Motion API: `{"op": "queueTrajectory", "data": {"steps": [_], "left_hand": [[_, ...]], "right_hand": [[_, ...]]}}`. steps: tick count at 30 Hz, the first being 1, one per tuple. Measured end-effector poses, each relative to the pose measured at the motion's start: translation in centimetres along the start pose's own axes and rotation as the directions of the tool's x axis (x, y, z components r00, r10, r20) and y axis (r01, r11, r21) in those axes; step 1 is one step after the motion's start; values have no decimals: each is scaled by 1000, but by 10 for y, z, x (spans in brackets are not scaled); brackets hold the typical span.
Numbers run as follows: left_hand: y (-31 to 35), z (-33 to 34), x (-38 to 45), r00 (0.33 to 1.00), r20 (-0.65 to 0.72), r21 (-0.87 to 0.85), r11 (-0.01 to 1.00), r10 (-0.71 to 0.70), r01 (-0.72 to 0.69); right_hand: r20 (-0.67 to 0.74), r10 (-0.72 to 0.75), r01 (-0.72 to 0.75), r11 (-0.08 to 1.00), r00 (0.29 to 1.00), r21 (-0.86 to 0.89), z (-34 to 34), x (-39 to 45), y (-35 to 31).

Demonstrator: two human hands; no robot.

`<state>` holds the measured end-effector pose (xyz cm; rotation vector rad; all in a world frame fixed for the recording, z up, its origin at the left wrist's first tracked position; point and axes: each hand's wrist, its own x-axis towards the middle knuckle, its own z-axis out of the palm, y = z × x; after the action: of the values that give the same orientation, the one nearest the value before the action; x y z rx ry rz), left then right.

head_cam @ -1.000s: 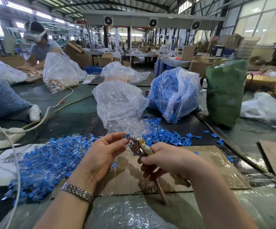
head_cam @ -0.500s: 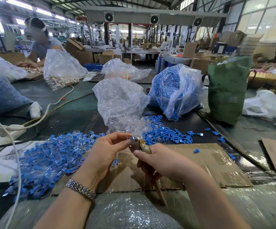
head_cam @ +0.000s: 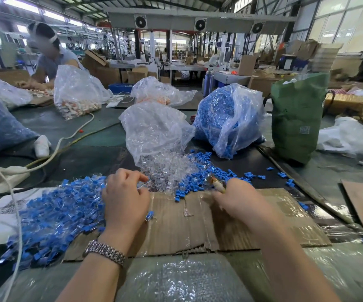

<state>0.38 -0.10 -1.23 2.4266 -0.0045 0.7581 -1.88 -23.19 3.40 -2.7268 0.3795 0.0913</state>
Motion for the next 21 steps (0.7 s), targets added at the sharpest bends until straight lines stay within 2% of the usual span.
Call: {"op": "queueTrajectory", "data": {"steps": [2, 4, 6, 8, 10, 13, 17, 21], "left_hand": [[5, 5, -2, 980, 122, -19, 987, 159, -158], [10, 14, -5, 917, 314, 0, 966, 245, -258], [11, 21, -5, 860, 451, 64, 953, 238, -297], [11, 26, -4, 828, 512, 86, 946, 227, -313], [11, 27, -4, 829, 502, 63, 946, 246, -319], [13, 24, -5, 840, 434, 14, 930, 326, -368], [12, 19, -6, 844, 395, -39, 925, 362, -378], [13, 18, -6, 865, 356, -68, 933, 354, -354]], "right_hand": [[-33, 39, -43, 991, 999, -130, 8, 3, 8], [-57, 80, -91, 973, 995, -211, 13, 3, 13], [-87, 96, -115, 960, 992, -255, 17, 5, 13], [-155, 36, -77, 961, 987, -265, 17, 7, 9], [-217, -127, 62, 957, 968, -282, 17, 11, 2], [-178, -334, 266, 909, 926, -321, 23, 19, -15], [-99, -345, 292, 890, 933, -349, 33, 29, -30], [-116, -348, 286, 886, 930, -365, 38, 37, -31]]}}
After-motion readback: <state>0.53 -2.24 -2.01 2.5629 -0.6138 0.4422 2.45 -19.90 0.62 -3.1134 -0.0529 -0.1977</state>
